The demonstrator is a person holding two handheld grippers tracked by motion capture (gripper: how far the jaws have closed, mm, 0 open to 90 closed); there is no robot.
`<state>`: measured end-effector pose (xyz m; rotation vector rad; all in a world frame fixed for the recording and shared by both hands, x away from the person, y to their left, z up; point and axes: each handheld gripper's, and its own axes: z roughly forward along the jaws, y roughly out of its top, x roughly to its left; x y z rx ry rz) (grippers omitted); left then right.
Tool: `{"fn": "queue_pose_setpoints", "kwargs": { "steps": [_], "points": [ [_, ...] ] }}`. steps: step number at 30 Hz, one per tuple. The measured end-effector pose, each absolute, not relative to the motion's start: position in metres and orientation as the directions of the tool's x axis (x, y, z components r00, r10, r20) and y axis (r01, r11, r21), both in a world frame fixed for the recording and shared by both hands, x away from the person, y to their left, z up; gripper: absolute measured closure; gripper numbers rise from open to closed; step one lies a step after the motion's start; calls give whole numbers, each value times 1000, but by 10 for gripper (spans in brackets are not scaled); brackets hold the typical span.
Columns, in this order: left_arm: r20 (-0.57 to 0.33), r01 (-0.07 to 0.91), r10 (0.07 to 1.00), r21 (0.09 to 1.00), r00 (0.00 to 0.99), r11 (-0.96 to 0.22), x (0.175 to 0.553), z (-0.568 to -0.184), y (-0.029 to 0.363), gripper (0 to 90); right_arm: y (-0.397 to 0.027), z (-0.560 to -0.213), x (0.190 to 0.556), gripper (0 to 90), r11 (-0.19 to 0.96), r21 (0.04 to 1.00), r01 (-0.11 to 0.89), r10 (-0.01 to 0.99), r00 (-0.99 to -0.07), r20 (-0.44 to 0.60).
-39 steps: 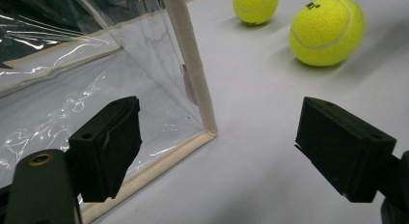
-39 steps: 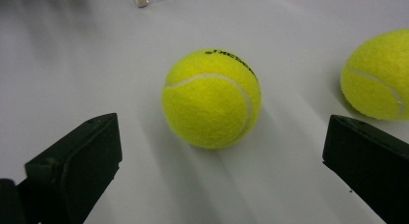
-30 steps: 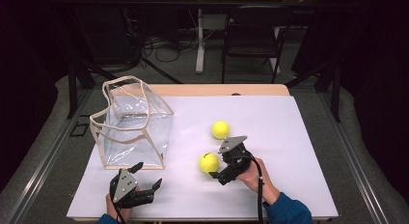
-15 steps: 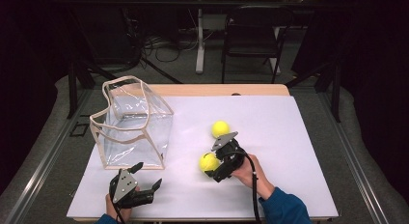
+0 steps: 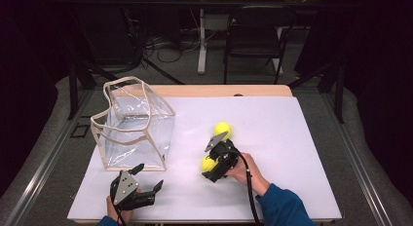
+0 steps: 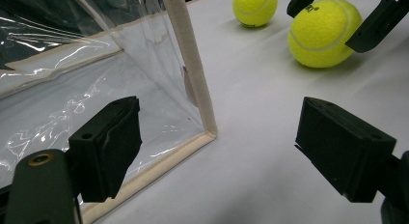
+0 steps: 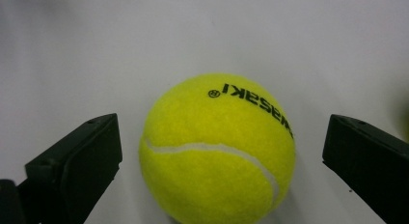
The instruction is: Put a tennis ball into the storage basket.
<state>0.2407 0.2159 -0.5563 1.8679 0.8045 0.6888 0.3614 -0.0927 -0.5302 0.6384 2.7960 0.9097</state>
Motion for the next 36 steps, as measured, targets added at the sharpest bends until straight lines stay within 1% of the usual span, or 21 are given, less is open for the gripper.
{"fn": "queue_pose_setpoints", "kwargs": {
  "steps": [4, 5, 6, 9, 11, 14, 15, 16, 24, 36],
  "points": [
    [119, 236, 774, 914, 622, -330, 241, -556, 216, 160, -92, -533, 364, 23, 732, 576, 364, 439, -898, 11],
    [118, 236, 773, 914, 623, -330, 241, -556, 216, 160, -92, -535, 364, 68, 726, 575, 377, 446, -895, 23],
    [118, 236, 773, 914, 623, -330, 241, -556, 216, 160, -92, -535, 364, 68, 726, 575, 377, 446, -895, 23],
    [118, 236, 773, 914, 623, -329, 240, -556, 216, 160, -92, -536, 365, 141, 728, 564, 389, 455, -890, 27],
    [119, 235, 773, 914, 623, -331, 240, -556, 216, 160, -92, -537, 365, 155, 728, 563, 392, 453, -891, 34],
    [119, 236, 773, 914, 623, -331, 240, -556, 216, 160, -93, -537, 365, 218, 721, 566, 401, 449, -892, 60],
    [119, 236, 773, 914, 623, -331, 240, -556, 216, 160, -93, -537, 365, 218, 721, 566, 401, 449, -892, 60],
    [119, 236, 773, 914, 623, -331, 240, -556, 216, 160, -92, -538, 364, 247, 718, 570, 399, 440, -895, 71],
    [116, 235, 773, 915, 624, -327, 241, -556, 216, 160, -90, -534, 363, 257, 729, 563, 390, 437, -898, 55],
    [116, 234, 773, 916, 624, -326, 240, -556, 216, 160, -90, -512, 367, 259, 749, 546, 375, 440, -898, 14]
  ]
}}
